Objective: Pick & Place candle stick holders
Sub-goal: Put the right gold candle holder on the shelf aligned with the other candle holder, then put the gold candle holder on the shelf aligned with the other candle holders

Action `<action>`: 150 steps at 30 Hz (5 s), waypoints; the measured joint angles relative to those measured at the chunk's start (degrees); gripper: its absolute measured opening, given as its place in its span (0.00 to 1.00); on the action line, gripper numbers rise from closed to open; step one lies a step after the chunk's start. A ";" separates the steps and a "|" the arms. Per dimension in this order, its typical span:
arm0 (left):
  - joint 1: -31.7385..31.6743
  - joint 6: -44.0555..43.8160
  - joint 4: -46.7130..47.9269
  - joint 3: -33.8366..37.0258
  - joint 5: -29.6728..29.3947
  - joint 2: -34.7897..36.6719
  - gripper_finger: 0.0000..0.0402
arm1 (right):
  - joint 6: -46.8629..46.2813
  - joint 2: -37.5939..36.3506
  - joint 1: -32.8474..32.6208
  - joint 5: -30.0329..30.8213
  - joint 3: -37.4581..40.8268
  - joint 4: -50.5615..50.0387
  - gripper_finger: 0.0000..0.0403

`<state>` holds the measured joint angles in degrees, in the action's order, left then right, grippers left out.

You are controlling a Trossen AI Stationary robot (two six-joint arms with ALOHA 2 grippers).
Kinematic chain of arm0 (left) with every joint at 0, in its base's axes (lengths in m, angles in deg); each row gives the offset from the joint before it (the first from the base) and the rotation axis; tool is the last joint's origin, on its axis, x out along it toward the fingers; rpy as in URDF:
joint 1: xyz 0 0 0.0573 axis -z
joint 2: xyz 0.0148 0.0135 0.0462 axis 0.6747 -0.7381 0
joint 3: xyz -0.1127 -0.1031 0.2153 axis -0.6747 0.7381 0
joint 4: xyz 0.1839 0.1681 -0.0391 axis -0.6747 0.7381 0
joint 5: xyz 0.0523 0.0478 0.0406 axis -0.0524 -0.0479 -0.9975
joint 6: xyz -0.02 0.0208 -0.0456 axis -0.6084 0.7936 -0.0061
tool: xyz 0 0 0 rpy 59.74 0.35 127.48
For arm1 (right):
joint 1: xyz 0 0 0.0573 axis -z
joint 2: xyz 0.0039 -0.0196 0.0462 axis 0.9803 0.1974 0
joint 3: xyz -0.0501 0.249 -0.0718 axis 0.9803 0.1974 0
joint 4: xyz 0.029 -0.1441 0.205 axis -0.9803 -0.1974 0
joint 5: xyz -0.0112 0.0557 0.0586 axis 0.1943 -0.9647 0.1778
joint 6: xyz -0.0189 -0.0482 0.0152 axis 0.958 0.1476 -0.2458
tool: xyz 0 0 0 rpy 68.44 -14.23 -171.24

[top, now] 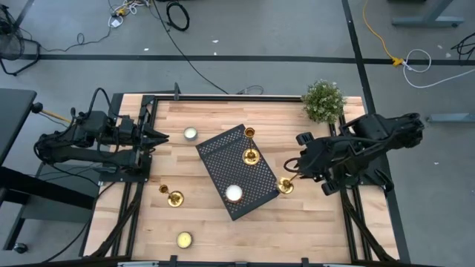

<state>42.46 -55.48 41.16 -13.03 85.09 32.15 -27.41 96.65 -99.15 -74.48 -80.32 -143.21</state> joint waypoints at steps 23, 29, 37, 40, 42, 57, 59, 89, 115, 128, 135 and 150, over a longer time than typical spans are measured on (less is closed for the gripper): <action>-0.01 0.00 0.01 0.00 0.00 0.00 0.11 | 5.23 3.92 4.96 0.16 0.00 11.83 0.35; -0.02 0.00 -0.02 0.00 0.00 0.02 0.11 | 6.37 4.55 6.53 -0.02 0.00 13.46 0.33; -0.02 0.00 0.02 0.00 0.00 0.00 0.11 | 7.85 6.38 7.79 -0.02 0.02 14.27 0.35; 0.00 0.00 0.02 0.00 0.00 0.00 0.11 | 8.28 7.04 7.96 -0.02 0.02 14.99 0.33; -0.02 0.00 -0.02 0.00 0.00 0.02 0.11 | 8.28 7.38 8.02 -0.17 0.02 15.51 0.33; -0.01 0.00 0.00 0.00 0.00 0.01 0.11 | 7.84 7.86 8.13 -0.65 0.02 15.46 0.33; -0.01 0.00 0.00 0.00 0.00 0.00 0.11 | 7.84 7.86 8.13 -0.65 0.02 15.46 0.35; -0.01 0.00 0.00 0.00 0.00 0.02 0.11 | 7.83 8.91 8.13 -3.64 0.07 15.92 0.34; 0.00 0.00 0.00 0.00 0.00 0.02 0.11 | 7.82 8.82 8.13 -3.40 1.04 17.99 0.38; -0.02 0.00 0.00 0.00 0.00 0.01 0.11 | 7.82 8.82 8.11 -3.45 1.07 18.18 0.43; -0.01 0.00 0.00 0.00 0.00 0.00 0.11 | 7.84 8.82 8.11 -3.45 1.07 18.25 0.53; -0.02 0.00 0.00 0.00 0.00 0.02 0.11 | 8.04 8.50 8.11 -0.67 1.07 18.37 0.63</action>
<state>42.44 -55.48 41.16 -13.03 85.09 32.17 -19.37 105.15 -91.04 -75.15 -79.25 -124.84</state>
